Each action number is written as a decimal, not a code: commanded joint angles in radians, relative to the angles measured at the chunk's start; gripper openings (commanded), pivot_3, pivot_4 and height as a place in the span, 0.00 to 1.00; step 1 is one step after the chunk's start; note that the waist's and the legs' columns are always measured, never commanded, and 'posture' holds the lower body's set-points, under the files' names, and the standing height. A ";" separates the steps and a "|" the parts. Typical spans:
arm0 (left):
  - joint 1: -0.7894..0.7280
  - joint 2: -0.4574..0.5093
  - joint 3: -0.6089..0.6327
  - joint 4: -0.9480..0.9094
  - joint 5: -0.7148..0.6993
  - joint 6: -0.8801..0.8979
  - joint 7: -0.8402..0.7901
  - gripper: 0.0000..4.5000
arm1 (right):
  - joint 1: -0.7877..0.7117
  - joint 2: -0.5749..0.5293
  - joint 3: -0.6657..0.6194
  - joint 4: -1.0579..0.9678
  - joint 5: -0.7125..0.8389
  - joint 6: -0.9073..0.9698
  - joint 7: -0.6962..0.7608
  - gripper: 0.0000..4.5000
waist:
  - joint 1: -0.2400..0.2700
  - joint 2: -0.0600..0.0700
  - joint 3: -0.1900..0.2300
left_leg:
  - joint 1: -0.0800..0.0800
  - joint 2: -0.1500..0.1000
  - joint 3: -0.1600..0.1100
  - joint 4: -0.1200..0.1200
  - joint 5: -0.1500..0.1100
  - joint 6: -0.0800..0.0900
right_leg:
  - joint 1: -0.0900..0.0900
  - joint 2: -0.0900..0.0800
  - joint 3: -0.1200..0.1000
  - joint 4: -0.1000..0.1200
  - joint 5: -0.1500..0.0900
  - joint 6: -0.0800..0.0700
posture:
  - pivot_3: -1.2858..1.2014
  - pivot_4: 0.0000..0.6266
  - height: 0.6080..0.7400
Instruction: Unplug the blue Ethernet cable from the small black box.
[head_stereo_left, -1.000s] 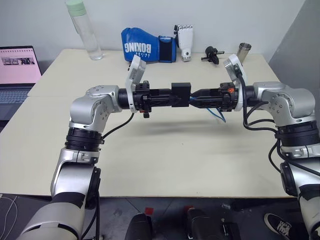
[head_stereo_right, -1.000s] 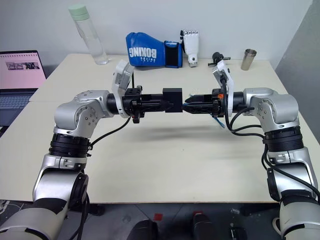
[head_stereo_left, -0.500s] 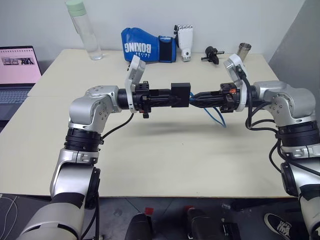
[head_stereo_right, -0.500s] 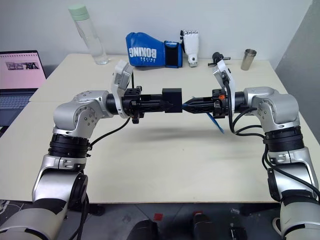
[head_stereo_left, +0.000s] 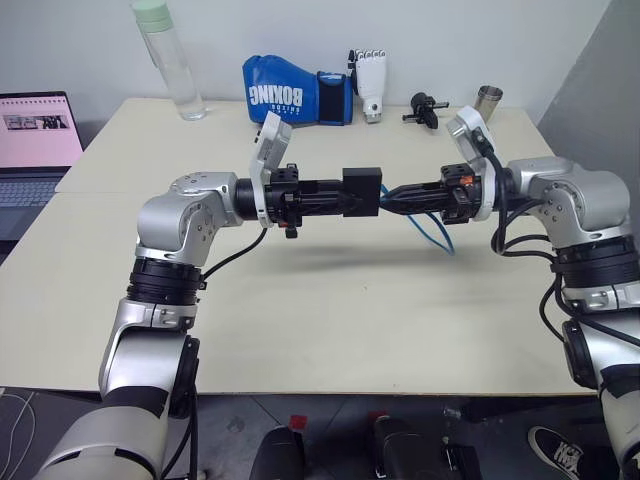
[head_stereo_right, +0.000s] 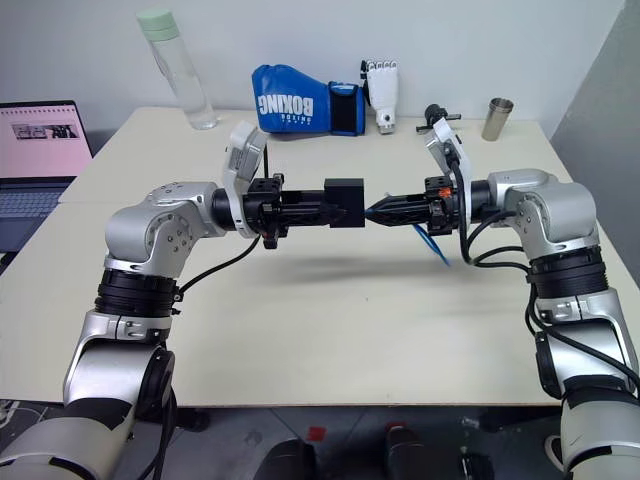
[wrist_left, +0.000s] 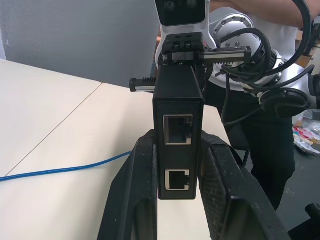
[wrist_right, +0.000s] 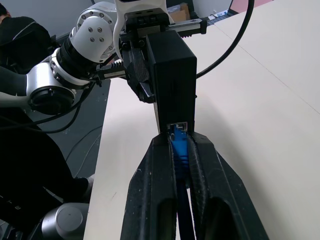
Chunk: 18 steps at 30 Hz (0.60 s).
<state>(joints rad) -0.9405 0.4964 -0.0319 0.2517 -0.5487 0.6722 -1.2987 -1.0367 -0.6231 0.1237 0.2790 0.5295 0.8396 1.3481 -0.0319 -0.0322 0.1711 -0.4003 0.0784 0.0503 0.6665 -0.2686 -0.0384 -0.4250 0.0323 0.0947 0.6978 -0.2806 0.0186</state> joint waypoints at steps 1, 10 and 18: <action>-0.013 -0.001 0.004 -0.051 -0.028 -0.001 -0.026 0.17 | -0.036 -0.015 -0.019 -0.036 -0.005 0.004 -0.018 0.01 | 0.000 0.000 0.000 | 0.000 0.000 0.000 0.000 0.000 0.000 | 0.000 0.000 0.000 0.000 0.000 0.000 | 0.52 0.24 1.00; -0.008 0.023 0.006 -0.022 -0.003 -0.036 -0.029 0.17 | 0.036 -0.115 -0.031 -0.017 -0.043 -0.021 0.000 0.01 | 0.000 0.000 0.000 | 0.000 0.000 0.000 0.000 0.000 0.000 | 0.000 0.000 0.000 0.000 0.000 0.000 | 0.52 0.24 1.00; -0.001 0.053 0.010 0.001 0.003 -0.052 -0.034 0.17 | 0.120 -0.179 -0.073 -0.070 -0.016 0.017 -0.041 0.01 | -0.004 0.000 0.000 | 0.000 0.000 0.001 0.000 0.000 0.000 | 0.000 0.000 0.001 -0.001 0.000 0.000 | 0.52 0.24 1.00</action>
<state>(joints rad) -0.9225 0.5494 -0.0305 0.2669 -0.5425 0.6414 -1.3225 -0.9071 -0.8098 0.0947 0.2626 0.4897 0.8442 1.3272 -0.0356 -0.0321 0.1713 -0.4001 0.0781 0.0512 0.6661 -0.2686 -0.0383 -0.4254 0.0324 0.0960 0.6977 -0.2807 0.0188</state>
